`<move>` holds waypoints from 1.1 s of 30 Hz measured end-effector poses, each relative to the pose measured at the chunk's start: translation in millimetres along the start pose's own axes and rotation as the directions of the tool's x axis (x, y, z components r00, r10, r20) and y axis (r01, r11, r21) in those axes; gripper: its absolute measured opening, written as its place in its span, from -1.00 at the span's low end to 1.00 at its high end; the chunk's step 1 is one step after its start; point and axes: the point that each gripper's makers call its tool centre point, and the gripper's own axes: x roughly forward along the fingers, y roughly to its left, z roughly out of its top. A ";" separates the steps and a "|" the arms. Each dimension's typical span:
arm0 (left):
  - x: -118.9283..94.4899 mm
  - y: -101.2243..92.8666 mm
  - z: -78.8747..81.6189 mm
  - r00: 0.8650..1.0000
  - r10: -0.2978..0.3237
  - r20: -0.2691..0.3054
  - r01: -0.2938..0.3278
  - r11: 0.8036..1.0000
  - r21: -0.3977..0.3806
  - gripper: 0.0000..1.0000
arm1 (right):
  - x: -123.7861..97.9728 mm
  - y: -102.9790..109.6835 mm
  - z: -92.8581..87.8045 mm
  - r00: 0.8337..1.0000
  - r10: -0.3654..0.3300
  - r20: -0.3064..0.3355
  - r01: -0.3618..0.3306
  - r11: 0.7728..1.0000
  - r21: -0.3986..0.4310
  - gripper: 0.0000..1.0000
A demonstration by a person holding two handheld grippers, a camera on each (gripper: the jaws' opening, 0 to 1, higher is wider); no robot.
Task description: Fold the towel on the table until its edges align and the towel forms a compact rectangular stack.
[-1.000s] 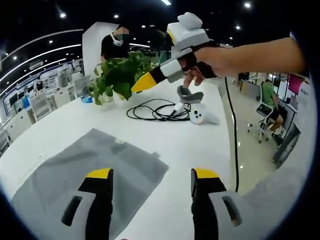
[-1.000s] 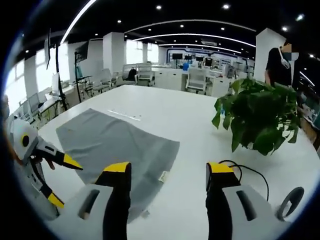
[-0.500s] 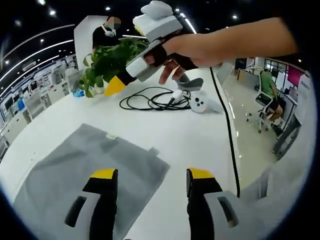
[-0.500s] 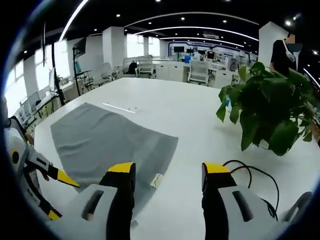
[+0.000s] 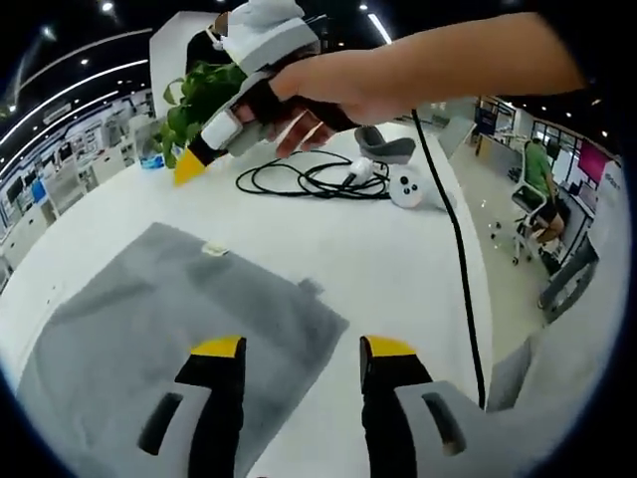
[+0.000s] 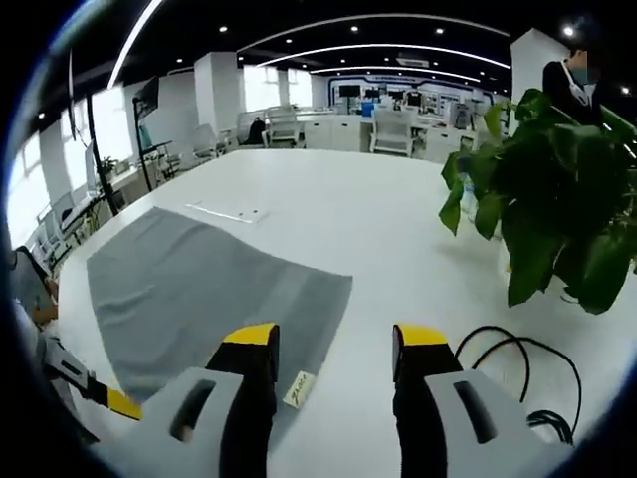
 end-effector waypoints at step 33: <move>32.3 -14.6 -23.4 0.993 -0.042 -0.114 0.052 0.995 0.082 -0.44 | 90.6 17.7 -38.3 0.991 0.064 -0.113 -0.070 0.997 -0.044 -0.38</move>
